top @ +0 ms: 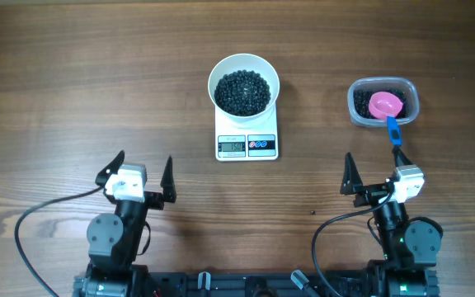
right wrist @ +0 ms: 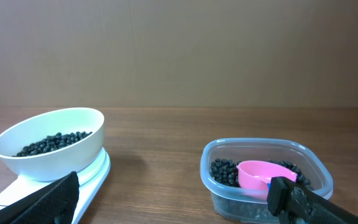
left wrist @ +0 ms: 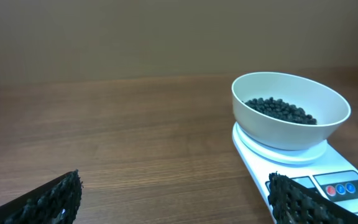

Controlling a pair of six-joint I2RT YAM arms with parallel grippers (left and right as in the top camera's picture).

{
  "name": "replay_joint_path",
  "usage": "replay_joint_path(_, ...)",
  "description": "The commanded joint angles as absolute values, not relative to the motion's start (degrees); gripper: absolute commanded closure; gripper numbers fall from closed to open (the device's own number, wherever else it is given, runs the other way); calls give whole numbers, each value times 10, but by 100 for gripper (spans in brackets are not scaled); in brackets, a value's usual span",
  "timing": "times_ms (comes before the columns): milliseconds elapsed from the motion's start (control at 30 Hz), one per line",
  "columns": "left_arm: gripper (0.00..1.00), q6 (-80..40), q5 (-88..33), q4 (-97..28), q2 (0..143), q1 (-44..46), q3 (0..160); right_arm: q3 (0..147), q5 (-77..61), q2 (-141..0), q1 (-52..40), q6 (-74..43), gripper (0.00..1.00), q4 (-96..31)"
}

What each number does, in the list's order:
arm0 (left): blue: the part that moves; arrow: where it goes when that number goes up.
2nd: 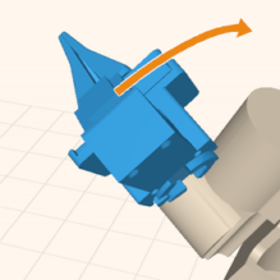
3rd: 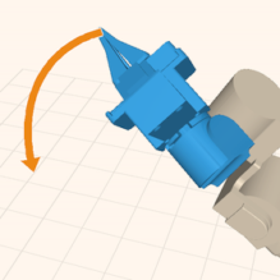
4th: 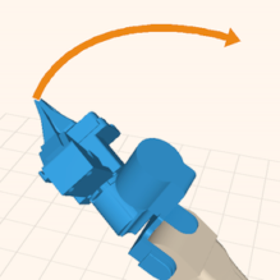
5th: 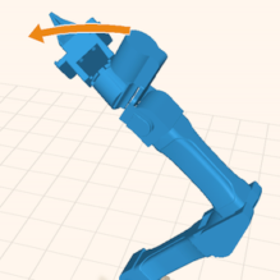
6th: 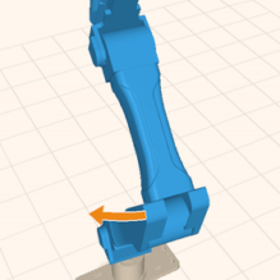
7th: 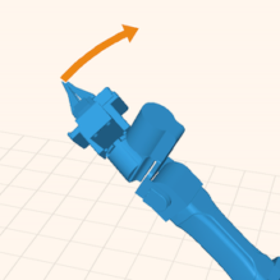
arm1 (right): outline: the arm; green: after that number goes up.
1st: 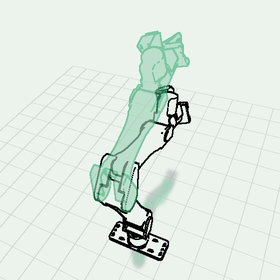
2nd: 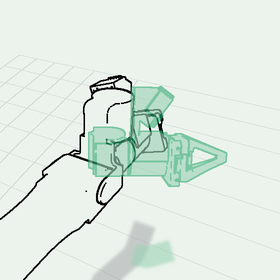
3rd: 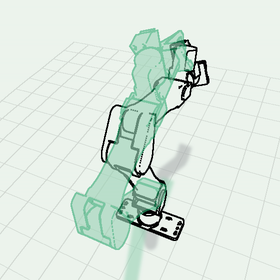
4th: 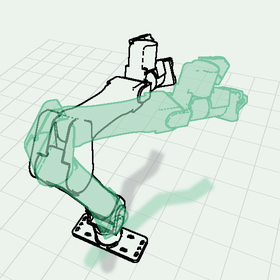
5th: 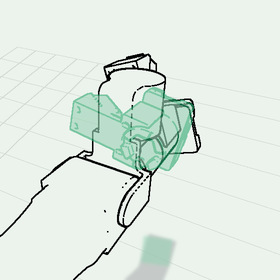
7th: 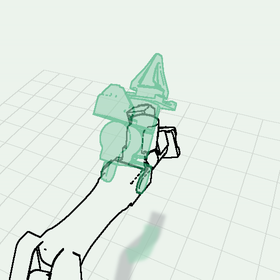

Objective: Scoop item into bowl and weigh 150g on scale

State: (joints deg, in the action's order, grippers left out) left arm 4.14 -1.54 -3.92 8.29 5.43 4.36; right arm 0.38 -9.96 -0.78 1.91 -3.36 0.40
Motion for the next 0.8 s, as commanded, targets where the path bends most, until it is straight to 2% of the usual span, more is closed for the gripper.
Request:
replay_joint_path(0,0,31,-8,-44,27,46,4,3,-88,-2,17,-34,0,6)
replay_joint_path(767,0,29,-4,-43,3,43,3,3,-88,-2,17,-34,0,6)
